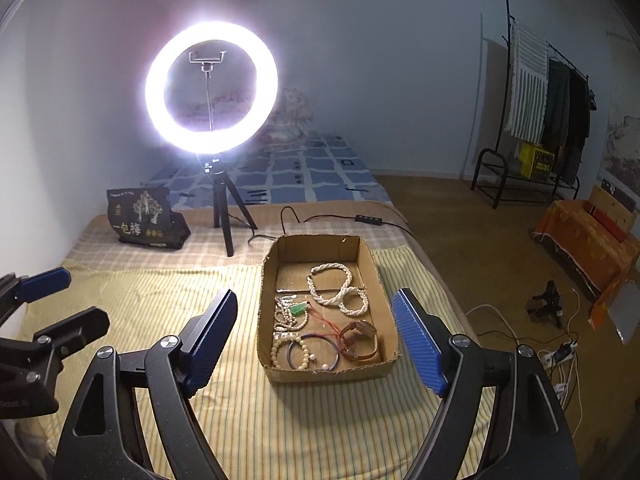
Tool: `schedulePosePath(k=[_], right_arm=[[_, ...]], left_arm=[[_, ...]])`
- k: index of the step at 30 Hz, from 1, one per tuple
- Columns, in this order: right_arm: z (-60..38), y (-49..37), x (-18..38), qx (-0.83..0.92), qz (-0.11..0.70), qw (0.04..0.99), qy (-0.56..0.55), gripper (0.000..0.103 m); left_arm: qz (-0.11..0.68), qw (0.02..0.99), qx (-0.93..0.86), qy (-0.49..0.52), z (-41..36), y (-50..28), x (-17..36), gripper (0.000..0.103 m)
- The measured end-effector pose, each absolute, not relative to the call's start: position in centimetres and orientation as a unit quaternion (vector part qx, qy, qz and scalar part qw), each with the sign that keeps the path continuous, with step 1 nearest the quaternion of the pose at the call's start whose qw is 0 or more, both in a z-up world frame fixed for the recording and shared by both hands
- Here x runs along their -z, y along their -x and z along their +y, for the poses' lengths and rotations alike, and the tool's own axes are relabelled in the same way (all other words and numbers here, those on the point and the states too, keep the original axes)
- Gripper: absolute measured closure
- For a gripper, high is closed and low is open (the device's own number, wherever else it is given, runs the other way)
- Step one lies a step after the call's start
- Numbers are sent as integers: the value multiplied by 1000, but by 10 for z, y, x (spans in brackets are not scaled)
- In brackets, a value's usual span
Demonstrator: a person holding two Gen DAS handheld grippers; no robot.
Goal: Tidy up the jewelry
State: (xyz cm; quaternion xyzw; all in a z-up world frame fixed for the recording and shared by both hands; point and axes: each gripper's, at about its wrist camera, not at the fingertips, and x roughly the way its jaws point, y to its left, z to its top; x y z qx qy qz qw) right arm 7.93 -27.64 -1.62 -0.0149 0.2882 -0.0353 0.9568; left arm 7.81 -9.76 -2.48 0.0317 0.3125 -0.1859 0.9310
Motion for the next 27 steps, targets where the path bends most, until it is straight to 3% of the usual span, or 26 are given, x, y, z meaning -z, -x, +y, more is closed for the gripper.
schedulePosePath(k=[4,8,27], right_arm=[[-273,-76,17,34,282,959,17,23],[-272,-76,18,31,278,960,15,23],[-268,-73,22,39,277,960,25,23]], left_arm=[[312,932,181,-41,-98,-71,26,16],[301,937,173,-44,-97,-66,24,1],[305,940,152,-32,-88,-69,23,1]])
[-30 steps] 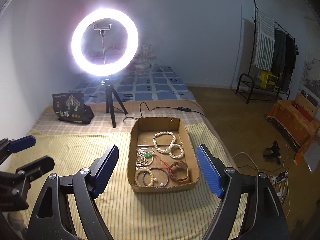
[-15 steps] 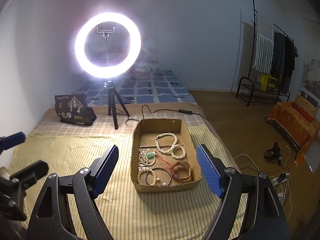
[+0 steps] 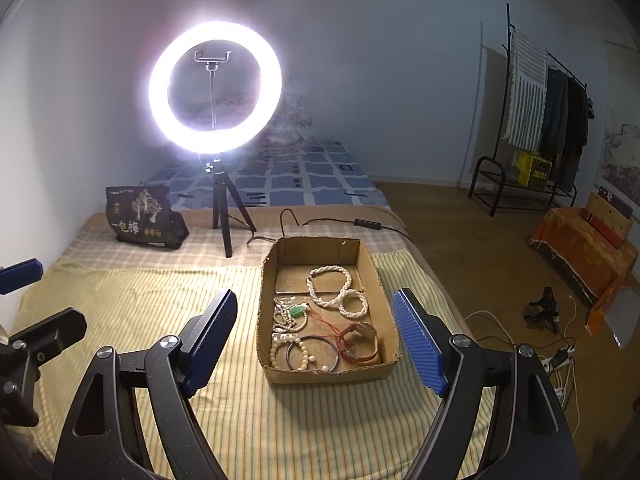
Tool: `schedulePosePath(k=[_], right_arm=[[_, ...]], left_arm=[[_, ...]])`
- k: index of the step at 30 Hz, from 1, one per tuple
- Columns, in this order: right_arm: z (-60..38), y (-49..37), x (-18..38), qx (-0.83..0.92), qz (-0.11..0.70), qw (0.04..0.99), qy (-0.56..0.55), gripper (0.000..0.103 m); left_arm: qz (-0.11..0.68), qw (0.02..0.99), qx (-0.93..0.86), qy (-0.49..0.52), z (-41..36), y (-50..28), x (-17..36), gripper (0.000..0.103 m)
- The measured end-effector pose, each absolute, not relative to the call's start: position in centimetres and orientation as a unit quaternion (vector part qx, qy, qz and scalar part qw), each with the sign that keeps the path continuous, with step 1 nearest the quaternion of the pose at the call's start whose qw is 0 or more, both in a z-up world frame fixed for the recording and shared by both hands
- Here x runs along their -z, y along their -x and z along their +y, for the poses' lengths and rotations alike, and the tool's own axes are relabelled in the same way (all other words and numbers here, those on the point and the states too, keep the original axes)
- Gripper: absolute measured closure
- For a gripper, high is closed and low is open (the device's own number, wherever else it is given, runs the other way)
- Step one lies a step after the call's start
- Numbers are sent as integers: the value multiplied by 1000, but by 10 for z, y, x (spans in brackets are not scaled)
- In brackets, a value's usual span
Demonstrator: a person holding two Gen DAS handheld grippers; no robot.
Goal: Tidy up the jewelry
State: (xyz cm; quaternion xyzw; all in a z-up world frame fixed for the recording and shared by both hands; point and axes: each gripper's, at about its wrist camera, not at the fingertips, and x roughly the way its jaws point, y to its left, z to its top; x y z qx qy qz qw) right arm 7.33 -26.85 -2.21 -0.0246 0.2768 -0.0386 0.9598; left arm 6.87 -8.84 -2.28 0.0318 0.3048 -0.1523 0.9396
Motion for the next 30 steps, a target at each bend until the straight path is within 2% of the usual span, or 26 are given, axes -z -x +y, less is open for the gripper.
schedulePosePath(k=[30], right_arm=[[-267,-73,20,38,276,960,33,23]], left_arm=[[306,940,146,-36,-88,-69,22,1]])
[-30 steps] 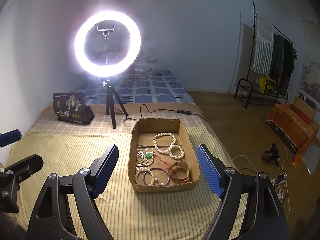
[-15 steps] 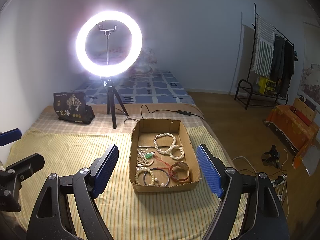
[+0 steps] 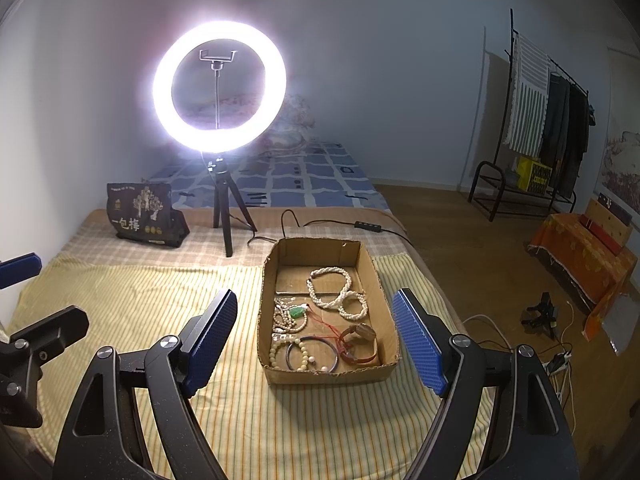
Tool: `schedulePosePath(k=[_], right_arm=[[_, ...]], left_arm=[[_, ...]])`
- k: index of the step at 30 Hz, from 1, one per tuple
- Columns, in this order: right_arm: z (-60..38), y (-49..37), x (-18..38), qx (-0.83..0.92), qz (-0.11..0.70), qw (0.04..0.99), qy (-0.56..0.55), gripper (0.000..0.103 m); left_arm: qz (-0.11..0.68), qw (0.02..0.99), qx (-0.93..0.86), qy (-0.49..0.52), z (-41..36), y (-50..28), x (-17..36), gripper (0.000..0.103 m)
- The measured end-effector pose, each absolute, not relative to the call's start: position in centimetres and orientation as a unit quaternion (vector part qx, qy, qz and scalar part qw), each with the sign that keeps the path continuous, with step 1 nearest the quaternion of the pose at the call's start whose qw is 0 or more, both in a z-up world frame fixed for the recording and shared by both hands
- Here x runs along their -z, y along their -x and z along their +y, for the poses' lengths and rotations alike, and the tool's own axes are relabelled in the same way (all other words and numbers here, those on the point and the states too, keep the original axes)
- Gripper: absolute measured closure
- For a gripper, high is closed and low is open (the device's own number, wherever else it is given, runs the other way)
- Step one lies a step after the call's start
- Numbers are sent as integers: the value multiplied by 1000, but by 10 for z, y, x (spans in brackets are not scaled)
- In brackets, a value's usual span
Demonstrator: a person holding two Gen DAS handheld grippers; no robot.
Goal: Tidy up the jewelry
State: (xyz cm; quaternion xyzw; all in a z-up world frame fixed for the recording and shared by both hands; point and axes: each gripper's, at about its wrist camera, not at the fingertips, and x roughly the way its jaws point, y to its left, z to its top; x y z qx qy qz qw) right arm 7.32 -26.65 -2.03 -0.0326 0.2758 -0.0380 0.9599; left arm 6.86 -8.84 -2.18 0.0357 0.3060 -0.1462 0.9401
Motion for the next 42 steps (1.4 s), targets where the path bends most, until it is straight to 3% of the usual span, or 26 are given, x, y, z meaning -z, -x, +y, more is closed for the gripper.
schedulePosePath(k=[42], right_arm=[[-267,-71,21,35,279,959,36,23]], left_arm=[[305,940,146,-38,-89,-68,20,1]])
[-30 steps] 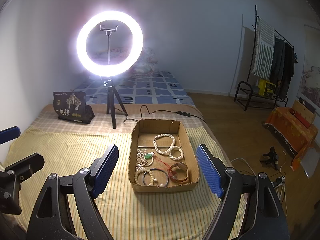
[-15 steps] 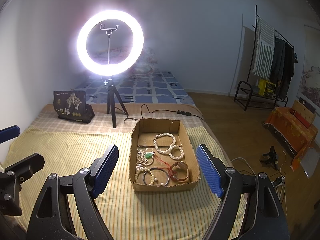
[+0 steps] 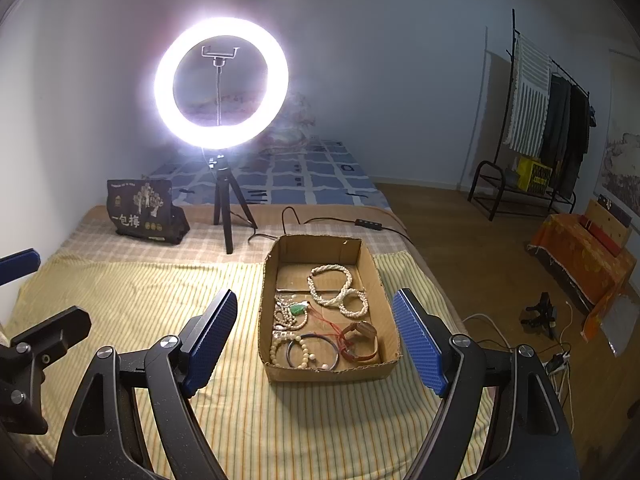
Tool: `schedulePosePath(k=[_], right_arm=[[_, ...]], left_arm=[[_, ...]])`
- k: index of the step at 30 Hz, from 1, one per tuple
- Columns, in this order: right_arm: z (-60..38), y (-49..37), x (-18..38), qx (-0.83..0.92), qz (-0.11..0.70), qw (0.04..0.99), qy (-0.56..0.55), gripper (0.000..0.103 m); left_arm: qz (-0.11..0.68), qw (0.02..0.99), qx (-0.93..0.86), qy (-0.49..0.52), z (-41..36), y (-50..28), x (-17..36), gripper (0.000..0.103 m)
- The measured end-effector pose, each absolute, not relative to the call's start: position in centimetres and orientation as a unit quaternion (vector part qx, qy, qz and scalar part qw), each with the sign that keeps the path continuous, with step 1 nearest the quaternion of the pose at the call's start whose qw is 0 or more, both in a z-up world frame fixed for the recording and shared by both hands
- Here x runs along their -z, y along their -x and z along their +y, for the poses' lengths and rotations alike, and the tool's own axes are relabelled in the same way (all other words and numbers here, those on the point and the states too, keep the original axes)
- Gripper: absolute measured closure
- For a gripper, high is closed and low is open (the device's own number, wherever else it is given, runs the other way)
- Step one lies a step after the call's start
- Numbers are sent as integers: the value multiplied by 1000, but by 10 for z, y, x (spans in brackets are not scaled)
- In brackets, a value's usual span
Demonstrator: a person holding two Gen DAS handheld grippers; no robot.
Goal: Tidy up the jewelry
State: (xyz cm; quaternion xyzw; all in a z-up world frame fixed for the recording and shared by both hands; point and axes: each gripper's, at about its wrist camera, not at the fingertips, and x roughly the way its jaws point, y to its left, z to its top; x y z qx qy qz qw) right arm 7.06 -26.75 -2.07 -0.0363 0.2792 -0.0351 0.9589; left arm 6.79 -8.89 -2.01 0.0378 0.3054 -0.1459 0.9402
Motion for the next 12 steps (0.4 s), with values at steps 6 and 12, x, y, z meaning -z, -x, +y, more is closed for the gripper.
schedulePosePath(k=[6,12], right_arm=[[-267,-71,23,34,281,958,41,23],[-266,-72,23,33,283,958,43,23]], left_arm=[[302,942,139,-39,-80,-72,17,1],[289,948,129,-46,-78,-71,19,1]])
